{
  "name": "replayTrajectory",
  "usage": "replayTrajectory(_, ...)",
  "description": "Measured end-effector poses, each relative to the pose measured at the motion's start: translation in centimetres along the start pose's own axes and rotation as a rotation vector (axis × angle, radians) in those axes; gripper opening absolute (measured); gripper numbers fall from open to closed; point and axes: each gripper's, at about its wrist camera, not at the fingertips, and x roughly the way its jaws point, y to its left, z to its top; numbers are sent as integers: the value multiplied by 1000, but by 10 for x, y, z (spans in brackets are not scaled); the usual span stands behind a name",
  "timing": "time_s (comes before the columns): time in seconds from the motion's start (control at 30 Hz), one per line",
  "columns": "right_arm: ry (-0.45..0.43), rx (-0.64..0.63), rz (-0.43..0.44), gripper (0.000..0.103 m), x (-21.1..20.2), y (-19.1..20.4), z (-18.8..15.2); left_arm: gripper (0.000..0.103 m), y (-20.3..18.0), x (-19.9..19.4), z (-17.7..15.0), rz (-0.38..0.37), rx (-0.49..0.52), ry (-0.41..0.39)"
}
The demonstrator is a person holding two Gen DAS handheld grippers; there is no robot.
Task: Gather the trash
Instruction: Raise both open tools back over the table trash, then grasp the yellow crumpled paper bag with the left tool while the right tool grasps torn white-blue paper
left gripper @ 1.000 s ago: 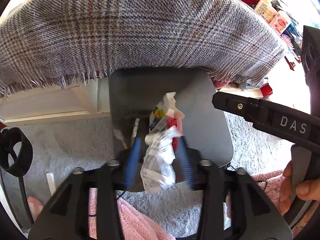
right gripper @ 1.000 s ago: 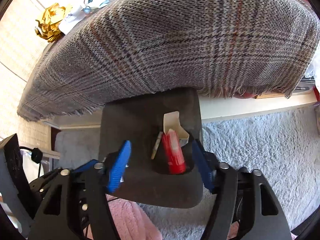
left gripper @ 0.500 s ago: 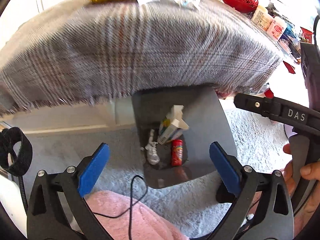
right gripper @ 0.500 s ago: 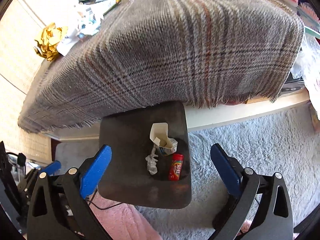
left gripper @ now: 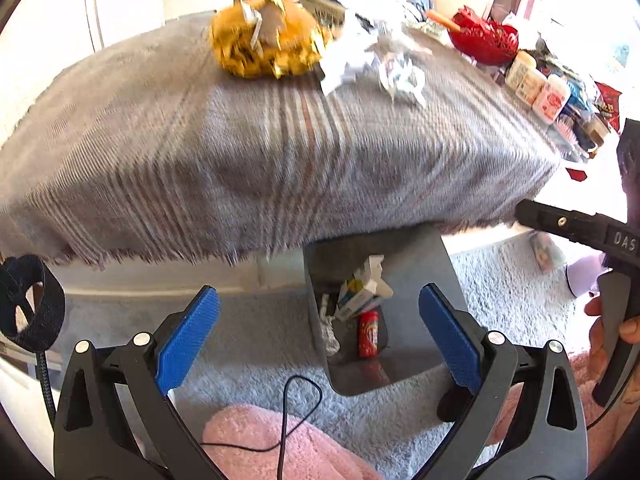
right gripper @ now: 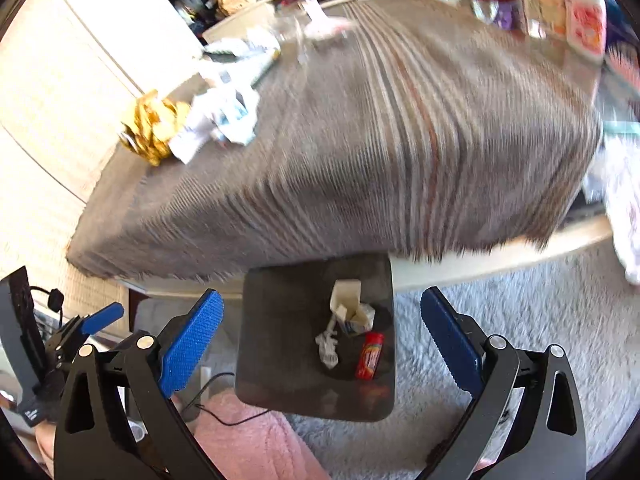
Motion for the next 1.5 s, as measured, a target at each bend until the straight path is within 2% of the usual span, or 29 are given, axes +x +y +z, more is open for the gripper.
replayTrajectory(0.27, -58, -47, 3, 99, -15, 22, 58, 94, 17, -14, 43, 16, -8, -61)
replayTrajectory(0.47, -78, -62, 57, 99, -3, 40, 91, 92, 31, -26, 84, 38, -26, -123)
replayTrajectory(0.57, -63, -66, 70, 85, 10, 50, 103, 90, 37, -29, 104, 54, -38, -147)
replayTrajectory(0.73, -37, -73, 92, 53, 35, 62, 114, 86, 44, -28, 138, 79, -40, -181)
replayTrajectory(0.8, -25, -78, 93, 49, 44, 65, 117, 86, 47, -25, 149, 83, -43, -191)
replayTrajectory(1.0, -17, -116, 41, 50, 64, 70, 116, 87, 49, -10, 174, 88, -48, -189)
replayTrajectory(1.23, 8, -106, 50, 52, 81, 70, 115, 87, 46, 16, 194, 58, -56, -160)
replayTrajectory(1.4, 10, -158, 36, 53, 89, 78, 113, 87, 45, 39, 200, 50, -61, -114)
replayTrajectory(1.5, 12, -168, 46, 47, 92, 82, 114, 86, 51, 52, 196, 43, -71, -87)
